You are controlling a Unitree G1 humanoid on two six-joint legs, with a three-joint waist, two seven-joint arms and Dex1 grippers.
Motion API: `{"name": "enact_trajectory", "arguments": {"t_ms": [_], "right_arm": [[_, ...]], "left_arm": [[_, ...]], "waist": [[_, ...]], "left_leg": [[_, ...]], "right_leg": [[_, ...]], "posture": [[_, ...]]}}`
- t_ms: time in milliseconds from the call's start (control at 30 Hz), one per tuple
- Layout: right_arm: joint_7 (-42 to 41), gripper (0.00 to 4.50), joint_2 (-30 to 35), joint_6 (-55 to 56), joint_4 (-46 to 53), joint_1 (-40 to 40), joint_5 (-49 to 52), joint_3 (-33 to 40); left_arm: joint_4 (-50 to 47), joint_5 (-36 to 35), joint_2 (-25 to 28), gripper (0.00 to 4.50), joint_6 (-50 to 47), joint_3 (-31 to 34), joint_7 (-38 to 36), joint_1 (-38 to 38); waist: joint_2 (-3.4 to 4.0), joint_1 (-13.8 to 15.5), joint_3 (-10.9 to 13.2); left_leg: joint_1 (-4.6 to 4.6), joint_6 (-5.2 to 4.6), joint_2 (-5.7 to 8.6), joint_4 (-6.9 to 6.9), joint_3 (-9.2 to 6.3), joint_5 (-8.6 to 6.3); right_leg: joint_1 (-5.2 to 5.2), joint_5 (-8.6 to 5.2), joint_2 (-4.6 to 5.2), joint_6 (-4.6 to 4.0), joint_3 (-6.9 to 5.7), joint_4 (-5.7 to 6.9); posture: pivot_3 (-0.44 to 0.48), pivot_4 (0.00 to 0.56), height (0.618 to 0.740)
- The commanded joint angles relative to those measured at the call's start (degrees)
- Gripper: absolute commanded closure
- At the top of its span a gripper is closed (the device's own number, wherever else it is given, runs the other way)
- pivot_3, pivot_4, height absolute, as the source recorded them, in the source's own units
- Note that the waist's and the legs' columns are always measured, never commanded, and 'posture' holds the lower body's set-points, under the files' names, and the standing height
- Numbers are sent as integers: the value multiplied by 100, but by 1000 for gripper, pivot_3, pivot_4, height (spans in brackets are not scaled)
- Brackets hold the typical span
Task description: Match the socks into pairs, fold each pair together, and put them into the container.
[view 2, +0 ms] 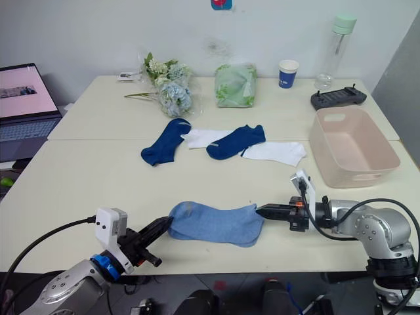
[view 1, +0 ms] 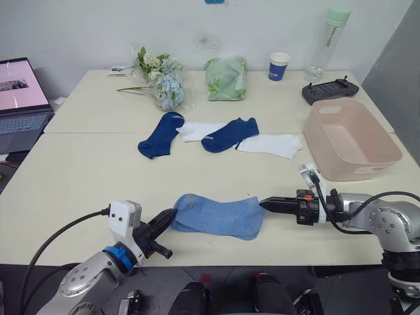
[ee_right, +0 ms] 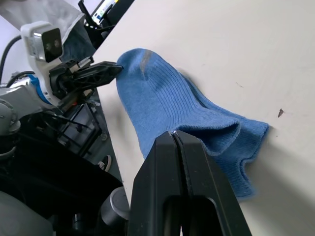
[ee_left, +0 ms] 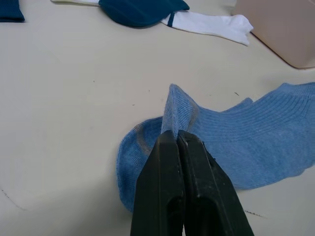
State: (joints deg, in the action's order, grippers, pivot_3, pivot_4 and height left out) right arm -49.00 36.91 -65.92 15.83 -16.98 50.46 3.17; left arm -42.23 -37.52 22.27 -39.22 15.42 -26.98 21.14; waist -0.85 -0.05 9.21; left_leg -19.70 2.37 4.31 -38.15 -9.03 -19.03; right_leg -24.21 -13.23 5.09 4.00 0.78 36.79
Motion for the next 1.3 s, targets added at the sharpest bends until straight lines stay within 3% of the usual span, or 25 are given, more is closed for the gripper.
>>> {"name": "enact_trajectory", "arguments": {"t_ms": [33,1300], "right_arm": [[-32,4493,-14,199,25,-5,-64,-50],[-179,4493,6,873,-254,-46,-916,-557]], "left_arm": [[1,51,37,4500,221,-73,-38,67],[354,424,66,4500,890,-349,-62,495]], "waist": [[0,0,0],[0,-1,0]], "left_leg": [[0,0,0,0,0,0],[-1,-1,-1,3,-3,-1]], "right_leg": [[0,0,0,0,0,0],[0,-1,0,1,-1,-4]], "posture": [[0,150,740],[0,150,740]]}}
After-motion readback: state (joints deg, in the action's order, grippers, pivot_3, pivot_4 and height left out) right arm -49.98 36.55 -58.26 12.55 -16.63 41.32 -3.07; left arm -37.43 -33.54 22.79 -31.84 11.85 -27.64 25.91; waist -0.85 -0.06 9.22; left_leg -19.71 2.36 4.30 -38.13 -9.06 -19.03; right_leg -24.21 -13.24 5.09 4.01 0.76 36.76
